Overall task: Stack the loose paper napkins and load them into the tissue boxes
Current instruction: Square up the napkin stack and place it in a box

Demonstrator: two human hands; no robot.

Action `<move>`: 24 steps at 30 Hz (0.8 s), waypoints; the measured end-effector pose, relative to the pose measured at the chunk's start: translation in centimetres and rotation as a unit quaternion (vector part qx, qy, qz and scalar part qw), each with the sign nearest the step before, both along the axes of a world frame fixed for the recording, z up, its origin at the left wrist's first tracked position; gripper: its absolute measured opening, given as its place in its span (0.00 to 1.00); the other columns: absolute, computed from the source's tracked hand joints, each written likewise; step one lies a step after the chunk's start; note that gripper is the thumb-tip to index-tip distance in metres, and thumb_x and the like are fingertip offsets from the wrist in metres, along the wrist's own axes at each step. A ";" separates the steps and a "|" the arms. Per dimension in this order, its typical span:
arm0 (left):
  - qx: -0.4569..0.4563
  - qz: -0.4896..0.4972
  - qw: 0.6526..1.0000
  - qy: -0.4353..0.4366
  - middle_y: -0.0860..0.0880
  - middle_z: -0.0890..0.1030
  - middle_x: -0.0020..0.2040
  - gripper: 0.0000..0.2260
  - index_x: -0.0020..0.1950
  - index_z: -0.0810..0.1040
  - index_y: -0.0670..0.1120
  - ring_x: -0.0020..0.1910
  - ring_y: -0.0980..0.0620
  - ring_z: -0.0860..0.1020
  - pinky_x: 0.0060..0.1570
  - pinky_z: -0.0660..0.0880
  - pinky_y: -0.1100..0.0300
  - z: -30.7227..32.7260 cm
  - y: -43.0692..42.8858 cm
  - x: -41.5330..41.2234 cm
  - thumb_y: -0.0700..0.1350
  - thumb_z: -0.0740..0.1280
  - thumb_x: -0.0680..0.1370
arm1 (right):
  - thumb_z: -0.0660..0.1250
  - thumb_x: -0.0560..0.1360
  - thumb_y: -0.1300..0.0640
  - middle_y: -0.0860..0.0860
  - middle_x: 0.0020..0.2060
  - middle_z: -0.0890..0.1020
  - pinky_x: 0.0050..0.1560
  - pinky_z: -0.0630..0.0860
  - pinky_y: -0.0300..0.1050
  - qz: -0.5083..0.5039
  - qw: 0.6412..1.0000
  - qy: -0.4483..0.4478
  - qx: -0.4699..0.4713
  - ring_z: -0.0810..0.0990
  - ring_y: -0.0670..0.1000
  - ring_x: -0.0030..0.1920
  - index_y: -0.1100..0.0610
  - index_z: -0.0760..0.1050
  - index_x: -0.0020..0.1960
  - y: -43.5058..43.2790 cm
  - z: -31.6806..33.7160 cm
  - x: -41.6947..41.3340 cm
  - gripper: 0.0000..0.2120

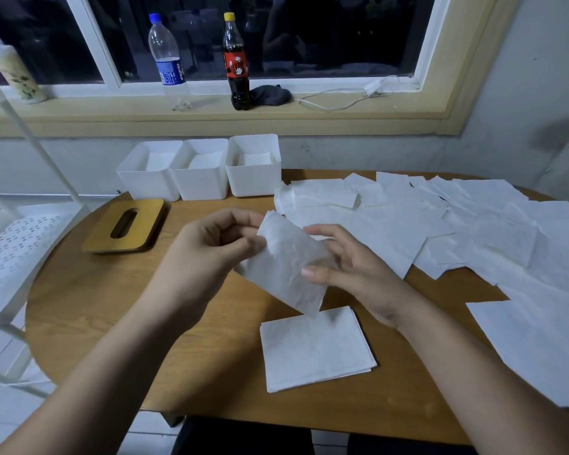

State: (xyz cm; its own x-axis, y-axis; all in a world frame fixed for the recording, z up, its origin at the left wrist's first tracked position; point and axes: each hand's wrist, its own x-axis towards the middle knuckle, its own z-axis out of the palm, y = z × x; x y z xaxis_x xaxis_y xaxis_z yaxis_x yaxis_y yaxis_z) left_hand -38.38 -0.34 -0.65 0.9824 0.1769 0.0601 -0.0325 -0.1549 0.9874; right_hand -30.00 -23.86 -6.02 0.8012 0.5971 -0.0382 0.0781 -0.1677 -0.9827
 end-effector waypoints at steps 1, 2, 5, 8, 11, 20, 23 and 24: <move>-0.004 0.001 1.000 0.002 0.50 0.88 0.47 0.07 0.57 0.86 0.45 0.48 0.55 0.86 0.46 0.80 0.62 -0.2 0.1 0.0 0.36 0.70 0.82 | 0.79 0.77 0.53 0.44 0.63 0.84 0.70 0.80 0.54 0.009 1.000 0.009 0.003 0.83 0.46 0.66 0.45 0.75 0.72 -0.2 -0.2 -0.1 0.26; -0.007 0.005 1.000 0.004 0.51 0.88 0.47 0.08 0.57 0.86 0.45 0.49 0.55 0.86 0.47 0.80 0.61 -0.4 0.1 -0.1 0.36 0.70 0.82 | 0.79 0.77 0.55 0.46 0.63 0.85 0.69 0.80 0.56 0.017 1.000 0.012 0.001 0.84 0.48 0.65 0.48 0.76 0.71 -0.4 -0.3 -0.3 0.24; -0.021 0.024 0.999 0.009 0.52 0.86 0.46 0.09 0.59 0.85 0.46 0.48 0.54 0.84 0.47 0.79 0.58 -1.2 0.2 -0.3 0.36 0.69 0.83 | 0.79 0.77 0.59 0.50 0.61 0.86 0.67 0.81 0.62 0.013 0.999 0.030 0.003 0.86 0.53 0.62 0.53 0.79 0.67 -0.8 -0.7 -0.8 0.20; -0.026 0.034 0.998 0.035 0.50 0.84 0.45 0.11 0.62 0.83 0.49 0.49 0.49 0.83 0.49 0.78 0.50 -2.3 0.2 -0.9 0.36 0.70 0.83 | 0.77 0.78 0.61 0.51 0.59 0.87 0.66 0.81 0.66 -0.017 0.999 0.024 0.011 0.87 0.56 0.59 0.54 0.81 0.63 -1.6 -1.1 -1.6 0.15; -0.021 -0.001 0.995 0.093 0.43 0.84 0.47 0.16 0.65 0.81 0.52 0.50 0.40 0.84 0.49 0.81 0.47 -3.3 0.6 -1.8 0.36 0.72 0.81 | 0.76 0.79 0.62 0.53 0.56 0.88 0.66 0.79 0.70 -0.052 0.998 0.023 0.012 0.87 0.58 0.59 0.53 0.82 0.63 -2.7 -1.4 -2.1 0.13; 0.184 -0.117 0.956 0.197 0.47 0.87 0.42 0.07 0.56 0.82 0.57 0.37 0.51 0.82 0.41 0.75 0.51 -6.7 -0.2 -3.3 0.48 0.75 0.81 | 0.77 0.78 0.56 0.48 0.46 0.90 0.53 0.85 0.60 -0.008 0.987 0.041 -0.157 0.89 0.53 0.43 0.48 0.77 0.65 -4.3 -2.0 -2.7 0.18; 0.243 -0.106 0.947 0.183 0.49 0.87 0.41 0.08 0.55 0.80 0.57 0.36 0.50 0.83 0.38 0.76 0.55 -7.4 -0.7 -3.2 0.47 0.76 0.79 | 0.79 0.76 0.52 0.49 0.35 0.81 0.41 0.81 0.57 -0.025 0.977 -0.002 -0.212 0.80 0.52 0.29 0.43 0.75 0.64 -4.3 -2.5 -2.6 0.20; 0.263 -0.106 0.942 0.181 0.50 0.87 0.41 0.08 0.54 0.80 0.58 0.34 0.53 0.82 0.36 0.75 0.58 -7.5 -0.8 -3.1 0.47 0.76 0.79 | 0.79 0.76 0.51 0.50 0.34 0.80 0.40 0.81 0.57 -0.028 0.975 -0.007 -0.222 0.79 0.52 0.28 0.42 0.75 0.64 -4.4 -2.6 -2.6 0.21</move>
State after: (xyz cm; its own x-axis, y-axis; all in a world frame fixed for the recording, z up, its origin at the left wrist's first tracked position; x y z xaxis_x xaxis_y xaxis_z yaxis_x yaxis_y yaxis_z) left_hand -41.49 -1.16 -8.19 0.9653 0.0135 -0.2606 0.2059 -0.6532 0.7286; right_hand -32.65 -28.24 -8.60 0.8344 0.4796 -0.2715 0.0704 -0.5814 -0.8106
